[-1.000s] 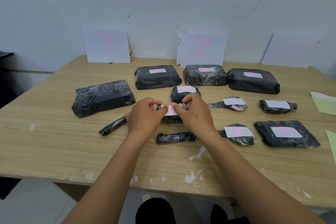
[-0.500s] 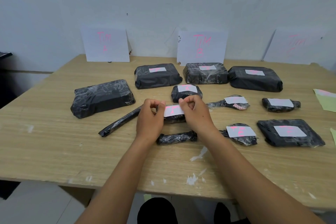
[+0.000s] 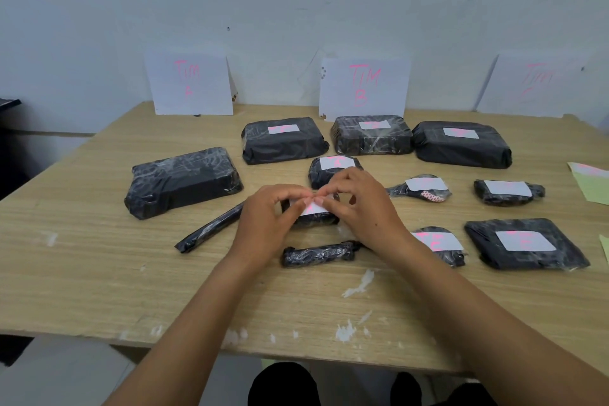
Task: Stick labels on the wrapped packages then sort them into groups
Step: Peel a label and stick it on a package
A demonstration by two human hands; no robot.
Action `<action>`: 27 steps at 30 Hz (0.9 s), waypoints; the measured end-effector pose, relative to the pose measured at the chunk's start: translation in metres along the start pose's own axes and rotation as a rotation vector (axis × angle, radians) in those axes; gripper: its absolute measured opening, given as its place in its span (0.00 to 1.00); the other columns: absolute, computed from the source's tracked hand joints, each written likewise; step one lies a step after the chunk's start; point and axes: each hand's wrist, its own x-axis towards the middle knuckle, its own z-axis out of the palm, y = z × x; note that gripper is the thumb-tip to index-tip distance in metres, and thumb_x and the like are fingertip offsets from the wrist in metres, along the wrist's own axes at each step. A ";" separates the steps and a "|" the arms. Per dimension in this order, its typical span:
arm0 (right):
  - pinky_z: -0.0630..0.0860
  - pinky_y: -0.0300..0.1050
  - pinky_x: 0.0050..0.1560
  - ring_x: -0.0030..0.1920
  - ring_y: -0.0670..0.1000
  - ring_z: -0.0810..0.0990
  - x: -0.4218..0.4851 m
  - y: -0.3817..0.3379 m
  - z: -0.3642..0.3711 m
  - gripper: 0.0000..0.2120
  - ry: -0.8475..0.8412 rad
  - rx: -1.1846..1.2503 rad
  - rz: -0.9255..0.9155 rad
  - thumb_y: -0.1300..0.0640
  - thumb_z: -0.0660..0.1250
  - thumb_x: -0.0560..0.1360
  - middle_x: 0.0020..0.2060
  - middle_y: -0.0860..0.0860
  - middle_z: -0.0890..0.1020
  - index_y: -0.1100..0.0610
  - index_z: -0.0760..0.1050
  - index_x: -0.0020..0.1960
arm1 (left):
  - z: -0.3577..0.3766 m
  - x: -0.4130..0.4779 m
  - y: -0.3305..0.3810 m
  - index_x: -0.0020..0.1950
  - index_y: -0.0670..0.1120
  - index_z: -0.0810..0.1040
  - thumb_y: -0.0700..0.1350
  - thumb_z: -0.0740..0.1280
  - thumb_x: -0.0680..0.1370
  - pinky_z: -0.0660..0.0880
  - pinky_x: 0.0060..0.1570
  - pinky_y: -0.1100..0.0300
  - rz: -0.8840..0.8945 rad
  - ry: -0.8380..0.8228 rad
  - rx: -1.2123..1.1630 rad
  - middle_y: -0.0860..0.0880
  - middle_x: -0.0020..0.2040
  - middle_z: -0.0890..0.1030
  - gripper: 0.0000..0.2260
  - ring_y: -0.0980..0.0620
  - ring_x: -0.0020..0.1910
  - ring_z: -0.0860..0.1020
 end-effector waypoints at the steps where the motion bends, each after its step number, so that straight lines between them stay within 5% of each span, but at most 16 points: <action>1: 0.65 0.37 0.44 0.48 0.44 0.72 0.000 0.002 -0.001 0.05 -0.003 -0.001 -0.012 0.48 0.69 0.73 0.43 0.43 0.76 0.43 0.82 0.48 | -0.001 -0.001 0.000 0.49 0.54 0.84 0.45 0.70 0.75 0.74 0.58 0.56 0.001 -0.001 -0.006 0.59 0.49 0.83 0.06 0.61 0.53 0.78; 8: 0.70 0.38 0.50 0.49 0.46 0.72 0.006 0.008 -0.001 0.09 -0.016 0.070 -0.008 0.47 0.70 0.72 0.44 0.44 0.76 0.44 0.82 0.51 | 0.002 0.004 -0.004 0.53 0.53 0.84 0.49 0.69 0.75 0.76 0.57 0.54 0.027 0.000 0.010 0.57 0.50 0.83 0.08 0.61 0.52 0.79; 13: 0.71 0.41 0.51 0.49 0.46 0.72 0.013 0.017 0.000 0.24 -0.071 0.077 -0.006 0.32 0.62 0.67 0.43 0.40 0.76 0.46 0.82 0.53 | -0.002 0.009 -0.009 0.58 0.54 0.81 0.50 0.67 0.76 0.72 0.59 0.61 0.008 -0.100 0.039 0.59 0.54 0.80 0.12 0.63 0.55 0.75; 20: 0.66 0.29 0.47 0.46 0.39 0.70 0.016 0.015 -0.014 0.16 -0.256 0.153 -0.026 0.52 0.72 0.71 0.46 0.44 0.72 0.46 0.80 0.59 | -0.019 0.011 -0.016 0.66 0.53 0.75 0.49 0.67 0.75 0.67 0.61 0.71 -0.007 -0.280 0.006 0.58 0.63 0.76 0.19 0.68 0.62 0.71; 27: 0.72 0.37 0.50 0.45 0.44 0.73 0.016 0.007 -0.009 0.11 -0.203 0.207 0.079 0.42 0.68 0.72 0.47 0.45 0.73 0.42 0.80 0.53 | -0.014 0.011 -0.014 0.64 0.57 0.76 0.56 0.65 0.75 0.72 0.62 0.59 -0.091 -0.230 -0.011 0.61 0.61 0.77 0.17 0.65 0.61 0.73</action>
